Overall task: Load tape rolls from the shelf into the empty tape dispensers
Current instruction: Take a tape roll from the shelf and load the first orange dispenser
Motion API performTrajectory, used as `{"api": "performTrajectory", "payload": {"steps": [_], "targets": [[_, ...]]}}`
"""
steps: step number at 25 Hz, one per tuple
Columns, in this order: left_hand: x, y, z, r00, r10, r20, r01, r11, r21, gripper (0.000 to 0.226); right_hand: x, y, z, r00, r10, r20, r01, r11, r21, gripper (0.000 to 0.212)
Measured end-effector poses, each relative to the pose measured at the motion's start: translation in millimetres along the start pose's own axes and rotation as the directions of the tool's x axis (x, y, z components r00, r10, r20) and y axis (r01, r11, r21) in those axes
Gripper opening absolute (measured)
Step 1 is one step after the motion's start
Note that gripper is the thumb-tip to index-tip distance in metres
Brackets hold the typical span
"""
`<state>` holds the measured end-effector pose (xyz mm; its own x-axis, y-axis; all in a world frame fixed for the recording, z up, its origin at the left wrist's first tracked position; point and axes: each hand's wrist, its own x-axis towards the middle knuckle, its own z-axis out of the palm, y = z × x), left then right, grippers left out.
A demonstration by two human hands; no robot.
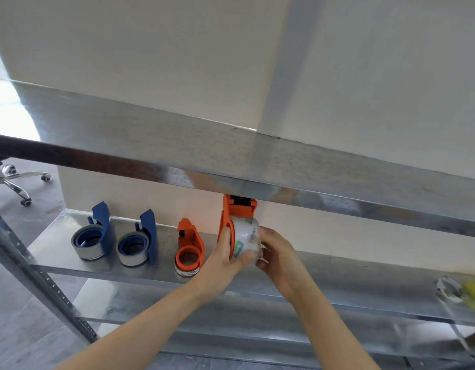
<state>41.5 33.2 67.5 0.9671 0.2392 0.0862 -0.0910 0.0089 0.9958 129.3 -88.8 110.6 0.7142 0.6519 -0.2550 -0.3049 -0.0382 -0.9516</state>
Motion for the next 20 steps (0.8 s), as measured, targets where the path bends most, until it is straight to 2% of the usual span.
{"api": "performTrajectory", "payload": {"steps": [2,4,6,9,12,13,16,18,20], "targets": [[-4,-4,3,0.999,0.008,0.039,-0.008,1.0,0.005,0.069,2,-9,2,0.998,0.051,-0.034,-0.053,0.997,-0.047,0.034],[-6,-6,5,0.999,0.0,0.048,0.001,1.0,-0.012,0.071,4,-11,2,0.997,-0.001,-0.076,-0.005,0.997,-0.083,0.029],[-6,-5,4,1.0,-0.011,0.011,0.011,0.999,-0.034,0.065,1,-5,1,0.997,-0.076,-0.025,0.073,0.993,-0.09,0.02],[-6,0,0,0.999,-0.008,-0.05,0.007,1.0,-0.02,0.054,-8,6,-5,0.988,-0.142,0.067,0.153,0.969,-0.193,0.014],[-10,1,-2,0.999,-0.003,-0.032,0.003,1.0,-0.001,0.052,-11,2,-7,0.992,-0.058,0.112,0.065,0.996,-0.063,0.024],[-12,-1,-2,1.0,-0.004,-0.024,0.004,1.0,-0.003,0.055,-9,-2,-5,0.997,-0.023,0.076,0.027,0.998,-0.051,0.029],[-18,-7,3,1.0,0.001,0.015,-0.002,1.0,0.021,0.068,3,-16,2,0.989,0.004,-0.147,-0.038,0.972,-0.232,0.043],[-20,-10,7,0.999,-0.007,0.051,0.005,0.999,0.038,0.072,7,-18,5,0.981,-0.013,-0.195,-0.038,0.966,-0.257,0.037],[-21,-11,7,0.998,-0.016,0.055,0.012,0.998,0.058,0.074,6,-17,4,0.986,-0.012,-0.167,-0.021,0.98,-0.197,0.026]]}}
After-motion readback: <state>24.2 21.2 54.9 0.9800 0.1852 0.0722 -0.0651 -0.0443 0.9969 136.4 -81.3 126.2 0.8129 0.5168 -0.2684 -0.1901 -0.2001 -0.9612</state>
